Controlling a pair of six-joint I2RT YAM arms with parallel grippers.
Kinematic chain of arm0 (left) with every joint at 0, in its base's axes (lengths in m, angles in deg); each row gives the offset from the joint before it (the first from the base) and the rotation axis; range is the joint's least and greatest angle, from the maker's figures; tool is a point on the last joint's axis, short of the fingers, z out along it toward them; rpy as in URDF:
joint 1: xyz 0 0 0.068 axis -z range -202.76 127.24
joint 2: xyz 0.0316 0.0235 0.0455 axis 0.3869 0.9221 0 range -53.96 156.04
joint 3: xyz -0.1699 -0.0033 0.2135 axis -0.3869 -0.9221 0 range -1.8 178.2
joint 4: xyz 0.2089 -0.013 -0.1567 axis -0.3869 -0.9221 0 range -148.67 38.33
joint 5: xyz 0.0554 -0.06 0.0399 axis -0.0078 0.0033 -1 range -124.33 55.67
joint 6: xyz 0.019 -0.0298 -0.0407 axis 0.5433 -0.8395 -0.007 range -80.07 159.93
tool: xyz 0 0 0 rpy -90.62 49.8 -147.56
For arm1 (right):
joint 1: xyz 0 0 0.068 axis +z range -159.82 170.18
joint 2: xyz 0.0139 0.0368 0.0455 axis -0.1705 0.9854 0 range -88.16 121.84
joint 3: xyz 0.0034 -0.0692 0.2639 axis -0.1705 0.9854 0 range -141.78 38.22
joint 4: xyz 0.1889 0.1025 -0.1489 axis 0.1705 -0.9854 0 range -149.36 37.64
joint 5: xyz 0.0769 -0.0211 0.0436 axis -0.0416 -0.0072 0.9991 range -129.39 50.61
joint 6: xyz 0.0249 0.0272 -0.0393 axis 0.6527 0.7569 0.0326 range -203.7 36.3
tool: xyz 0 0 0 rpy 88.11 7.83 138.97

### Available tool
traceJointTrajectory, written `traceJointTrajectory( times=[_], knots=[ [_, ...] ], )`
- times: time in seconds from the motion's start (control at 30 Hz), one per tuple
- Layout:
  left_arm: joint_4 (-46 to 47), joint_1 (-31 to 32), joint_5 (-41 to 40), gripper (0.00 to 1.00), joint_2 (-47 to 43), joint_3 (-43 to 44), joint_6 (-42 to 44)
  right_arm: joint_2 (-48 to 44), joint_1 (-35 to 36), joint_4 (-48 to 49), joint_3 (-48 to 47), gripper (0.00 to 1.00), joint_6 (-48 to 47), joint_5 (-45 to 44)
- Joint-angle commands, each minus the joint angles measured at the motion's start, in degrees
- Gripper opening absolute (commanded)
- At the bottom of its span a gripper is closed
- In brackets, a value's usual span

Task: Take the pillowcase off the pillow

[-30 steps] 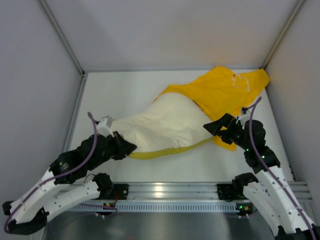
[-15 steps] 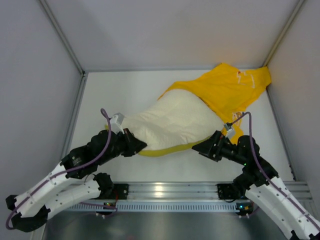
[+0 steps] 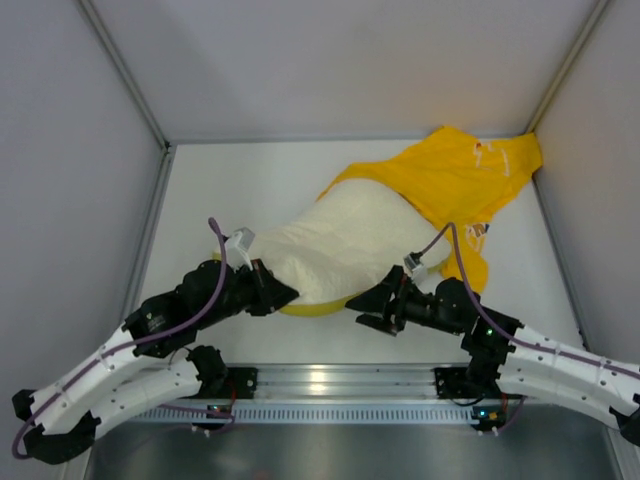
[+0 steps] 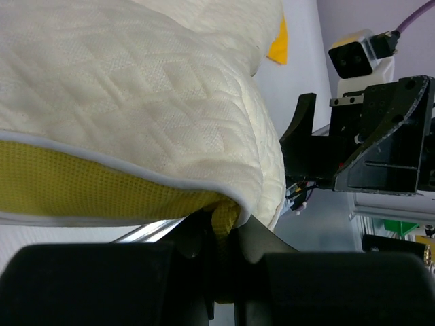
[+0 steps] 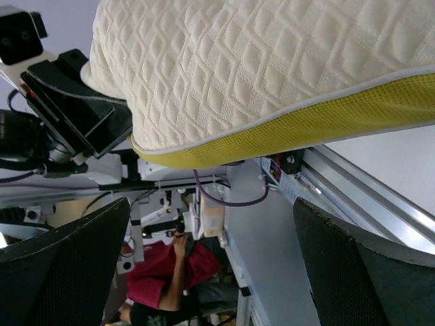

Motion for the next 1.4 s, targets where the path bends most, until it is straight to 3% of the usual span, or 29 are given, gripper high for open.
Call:
traceJointTrajectory(
  times=[0.0,0.13,0.27,0.6,0.83,1.07,1.23,1.37],
  knots=[
    [5.7,0.2,3.4,0.00,-3.1,1.0,1.6,1.2,3.0,8.4,-1.3,1.00,9.1,-8.1],
    [5.2,0.2,5.9,0.00,-5.2,1.7,2.8,1.4,3.0,15.4,5.4,0.99,19.0,-13.0],
    [4.8,0.2,6.3,0.00,-8.5,1.4,2.2,-0.6,3.0,8.9,6.5,0.99,23.9,-18.3],
    [4.2,0.2,8.3,0.00,-9.8,2.1,2.4,0.1,4.3,6.7,10.1,0.99,34.1,-22.8],
    [3.4,0.2,8.7,0.00,-10.9,3.4,4.3,4.4,10.4,5.0,11.2,0.99,41.6,-28.1],
    [3.4,0.2,13.5,0.00,-11.8,3.6,4.4,11.2,10.5,19.4,15.1,1.00,41.7,-35.8],
    [3.4,0.2,16.4,0.00,-13.5,3.2,4.4,15.7,10.3,22.9,11.7,0.99,38.6,-39.4],
    [3.3,0.1,20.7,0.00,-12.2,3.2,3.9,21.8,8.7,33.4,11.1,0.98,35.5,-39.8]
  ],
)
